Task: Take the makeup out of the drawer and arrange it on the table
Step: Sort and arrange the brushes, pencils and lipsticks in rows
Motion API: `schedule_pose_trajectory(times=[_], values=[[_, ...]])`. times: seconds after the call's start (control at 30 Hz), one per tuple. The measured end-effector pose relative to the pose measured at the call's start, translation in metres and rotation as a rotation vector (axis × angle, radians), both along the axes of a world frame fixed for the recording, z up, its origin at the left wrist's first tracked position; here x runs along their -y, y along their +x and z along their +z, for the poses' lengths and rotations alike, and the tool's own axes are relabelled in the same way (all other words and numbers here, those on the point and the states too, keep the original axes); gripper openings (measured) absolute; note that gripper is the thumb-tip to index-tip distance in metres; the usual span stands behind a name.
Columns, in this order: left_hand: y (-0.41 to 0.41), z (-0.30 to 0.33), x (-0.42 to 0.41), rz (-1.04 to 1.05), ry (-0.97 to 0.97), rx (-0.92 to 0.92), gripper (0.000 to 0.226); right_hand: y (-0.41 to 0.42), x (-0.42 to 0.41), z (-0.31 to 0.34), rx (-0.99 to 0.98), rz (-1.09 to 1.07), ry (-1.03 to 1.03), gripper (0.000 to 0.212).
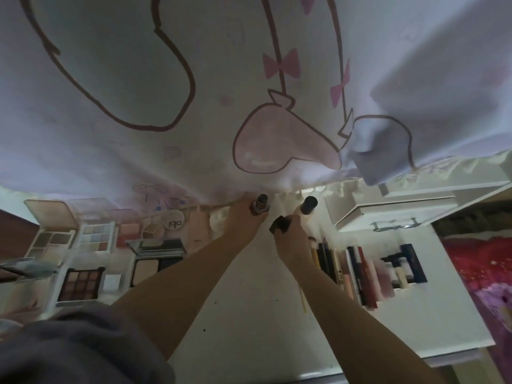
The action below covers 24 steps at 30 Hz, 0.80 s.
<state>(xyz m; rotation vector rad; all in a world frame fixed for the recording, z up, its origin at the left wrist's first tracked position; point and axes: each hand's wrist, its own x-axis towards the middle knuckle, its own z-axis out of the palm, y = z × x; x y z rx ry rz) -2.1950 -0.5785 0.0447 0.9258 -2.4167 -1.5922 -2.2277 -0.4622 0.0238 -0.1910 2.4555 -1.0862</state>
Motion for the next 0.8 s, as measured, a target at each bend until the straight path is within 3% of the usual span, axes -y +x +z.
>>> schedule_pose_trajectory(times=[0.17,0.27,0.37,0.43,0.5,0.63,0.7,0.8], values=[[-0.008,-0.008,-0.002,0.007,-0.092,0.040,0.011,0.001,0.016,-0.008,0.016,-0.028,0.041,0.014],[-0.008,-0.004,-0.004,-0.036,-0.172,0.107,0.035,0.005,0.013,0.003,0.041,0.033,0.007,0.030],[0.013,0.014,-0.015,-0.002,-0.155,0.047,0.056,0.006,-0.017,0.031,-0.219,0.230,0.067,0.028],[0.035,0.020,-0.028,0.015,-0.273,-0.163,0.050,-0.009,-0.039,0.057,-0.462,0.272,0.034,0.020],[0.047,0.018,-0.044,-0.050,-0.299,-0.262,0.042,-0.036,-0.049,0.075,-0.591,0.270,0.095,0.022],[0.019,0.009,-0.073,-0.252,-0.138,-0.132,0.042,-0.069,-0.033,0.071,-0.482,0.518,0.656,0.040],[0.000,0.002,-0.081,-0.251,-0.105,-0.092,0.049,-0.071,-0.029,0.058,-0.428,0.515,0.690,0.040],[-0.016,-0.005,-0.086,-0.209,-0.035,-0.034,0.054,-0.074,-0.032,0.046,-0.385,0.463,0.580,0.037]])
